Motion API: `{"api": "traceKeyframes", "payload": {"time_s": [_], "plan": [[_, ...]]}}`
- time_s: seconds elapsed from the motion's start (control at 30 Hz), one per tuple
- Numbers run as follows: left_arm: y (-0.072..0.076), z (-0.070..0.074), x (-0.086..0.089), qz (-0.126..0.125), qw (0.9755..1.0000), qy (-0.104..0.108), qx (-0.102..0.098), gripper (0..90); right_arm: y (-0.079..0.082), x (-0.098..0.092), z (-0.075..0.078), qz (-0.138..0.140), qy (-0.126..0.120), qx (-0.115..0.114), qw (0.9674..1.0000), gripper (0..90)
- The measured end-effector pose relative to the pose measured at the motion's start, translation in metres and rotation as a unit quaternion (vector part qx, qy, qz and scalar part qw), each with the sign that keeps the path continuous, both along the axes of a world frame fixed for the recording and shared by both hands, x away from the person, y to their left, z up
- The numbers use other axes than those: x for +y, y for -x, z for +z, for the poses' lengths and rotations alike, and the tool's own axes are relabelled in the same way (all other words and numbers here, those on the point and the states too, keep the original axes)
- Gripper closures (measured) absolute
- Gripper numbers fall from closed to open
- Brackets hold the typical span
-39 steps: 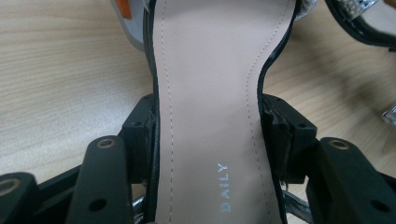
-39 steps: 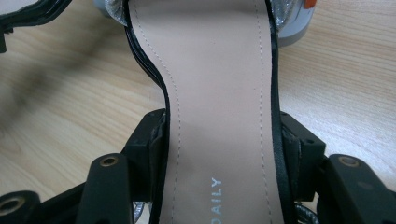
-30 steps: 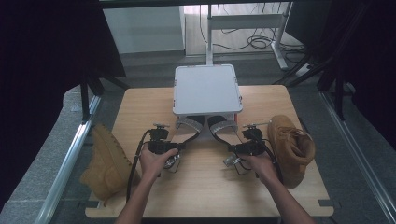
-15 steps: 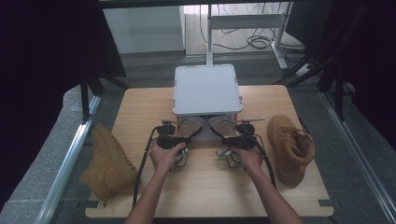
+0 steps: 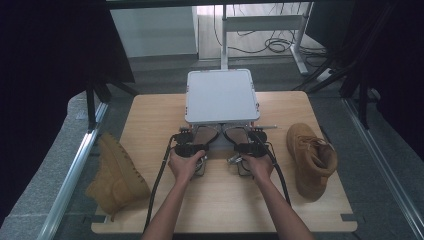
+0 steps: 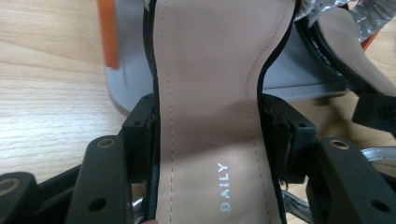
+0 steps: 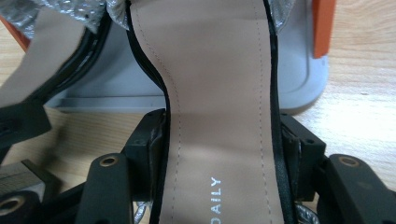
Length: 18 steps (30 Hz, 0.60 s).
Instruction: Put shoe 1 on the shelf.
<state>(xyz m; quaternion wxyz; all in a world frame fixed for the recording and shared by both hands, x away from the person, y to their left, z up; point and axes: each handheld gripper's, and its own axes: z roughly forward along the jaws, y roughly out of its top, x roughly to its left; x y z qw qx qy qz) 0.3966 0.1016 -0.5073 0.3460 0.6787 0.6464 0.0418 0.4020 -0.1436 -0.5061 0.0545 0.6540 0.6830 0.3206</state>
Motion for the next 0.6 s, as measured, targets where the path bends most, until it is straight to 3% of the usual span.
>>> {"api": "traceKeyframes", "payload": {"time_s": [0.1,0.2,0.27,0.33,0.4,0.6], "plan": [[-0.002,-0.002,-0.001,0.008,0.9999,0.003,0.007,43.3,-0.002,0.004,-0.001,-0.008,0.002,0.001,1.0000,42.1],[-0.003,-0.002,-0.003,0.011,0.9998,-0.008,0.011,43.0,-0.004,0.006,-0.002,-0.008,0.012,0.008,0.9999,41.8],[-0.003,-0.002,-0.002,0.014,0.9997,0.003,0.019,41.4,-0.006,0.006,-0.002,-0.010,0.008,0.017,0.9998,39.4],[-0.003,-0.002,0.000,0.014,0.9994,0.018,0.024,35.5,-0.006,0.004,-0.001,-0.017,-0.013,0.017,0.9996,36.1],[0.000,0.002,0.002,0.017,0.9993,0.029,0.014,32.9,-0.005,0.000,0.002,-0.015,-0.012,-0.002,0.9998,33.7],[0.010,0.009,0.010,-0.007,0.9989,0.046,-0.005,28.5,0.004,-0.009,0.008,-0.020,-0.023,-0.032,0.9990,28.9]]}}
